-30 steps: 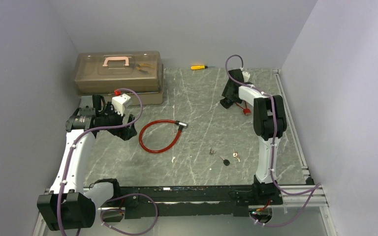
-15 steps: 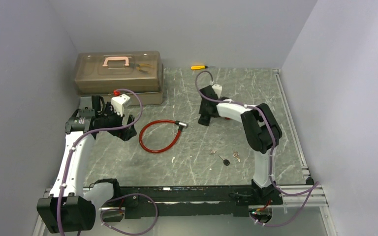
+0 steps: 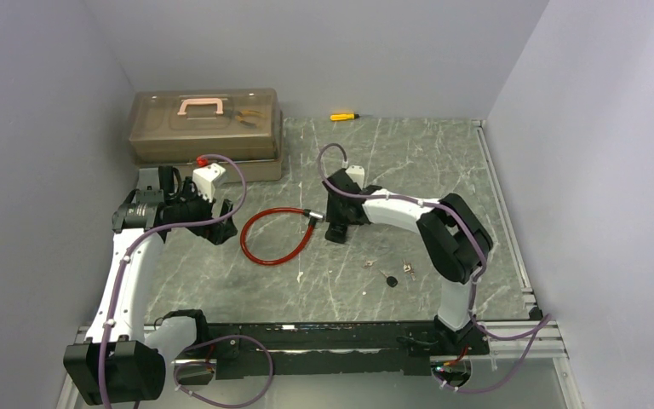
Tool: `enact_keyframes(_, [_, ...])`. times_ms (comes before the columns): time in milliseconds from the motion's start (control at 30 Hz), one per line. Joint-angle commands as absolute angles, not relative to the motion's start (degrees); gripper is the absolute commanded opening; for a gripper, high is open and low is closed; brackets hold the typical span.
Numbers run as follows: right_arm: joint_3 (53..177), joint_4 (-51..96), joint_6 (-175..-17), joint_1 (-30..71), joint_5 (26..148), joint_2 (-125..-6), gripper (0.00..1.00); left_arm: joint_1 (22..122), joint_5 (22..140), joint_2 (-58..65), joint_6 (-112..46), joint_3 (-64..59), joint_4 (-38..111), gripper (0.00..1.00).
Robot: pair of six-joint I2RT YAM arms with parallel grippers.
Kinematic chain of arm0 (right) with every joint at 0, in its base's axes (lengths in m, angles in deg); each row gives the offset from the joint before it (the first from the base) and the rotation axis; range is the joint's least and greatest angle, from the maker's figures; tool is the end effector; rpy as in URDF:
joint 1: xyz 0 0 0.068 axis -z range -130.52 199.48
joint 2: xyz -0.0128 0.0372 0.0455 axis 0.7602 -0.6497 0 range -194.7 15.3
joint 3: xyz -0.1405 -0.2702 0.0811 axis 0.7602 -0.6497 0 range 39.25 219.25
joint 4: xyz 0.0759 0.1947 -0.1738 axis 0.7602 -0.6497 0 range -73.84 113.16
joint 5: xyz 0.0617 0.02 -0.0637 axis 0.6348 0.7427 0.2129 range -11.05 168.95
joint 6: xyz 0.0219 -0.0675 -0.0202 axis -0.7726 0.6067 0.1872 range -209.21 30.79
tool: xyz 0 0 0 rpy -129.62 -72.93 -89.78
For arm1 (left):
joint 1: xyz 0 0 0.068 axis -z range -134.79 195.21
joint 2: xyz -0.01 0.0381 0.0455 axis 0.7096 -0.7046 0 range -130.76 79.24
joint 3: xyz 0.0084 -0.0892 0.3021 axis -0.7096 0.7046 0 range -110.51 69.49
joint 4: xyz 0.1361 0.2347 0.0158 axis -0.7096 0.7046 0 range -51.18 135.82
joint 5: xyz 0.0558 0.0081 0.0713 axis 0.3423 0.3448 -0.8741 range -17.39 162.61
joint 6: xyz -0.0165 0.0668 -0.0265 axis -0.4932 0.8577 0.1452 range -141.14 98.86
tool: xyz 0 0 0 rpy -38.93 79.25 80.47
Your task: Unlock with the key
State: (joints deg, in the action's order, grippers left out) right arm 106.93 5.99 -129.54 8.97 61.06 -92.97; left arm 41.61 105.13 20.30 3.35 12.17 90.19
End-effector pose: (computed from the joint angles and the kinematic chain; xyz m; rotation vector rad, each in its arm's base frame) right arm 0.3319 0.2588 0.1723 0.1104 2.5121 0.1696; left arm 0.1963 -0.0208 0.3290 0.6510 2.2666 -0.4734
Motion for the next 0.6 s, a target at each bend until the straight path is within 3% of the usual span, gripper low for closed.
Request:
enact_keyframes(0, [108.8, 0.7, -127.34, 9.34, 59.12, -85.03, 0.63, 41.87, 107.1, 21.61, 3.92, 12.95, 90.34, 0.98])
enact_keyframes(167, [101.85, -2.24, -127.01, 9.29, 58.6, -75.31, 0.77, 41.87, 107.28, 21.37, 5.14, 12.67, 91.62, 0.98])
enact_keyframes(367, [90.73, -6.34, -131.45, 9.25, 61.51, -63.89, 0.75, 41.95, 107.8, 21.38, 6.68, 11.35, 94.06, 0.98])
enact_keyframes(567, [81.92, -6.65, -133.15, 8.3, 63.75, -56.55, 0.66, 42.52, 108.27, 22.0, 7.2, 11.28, 95.01, 0.98])
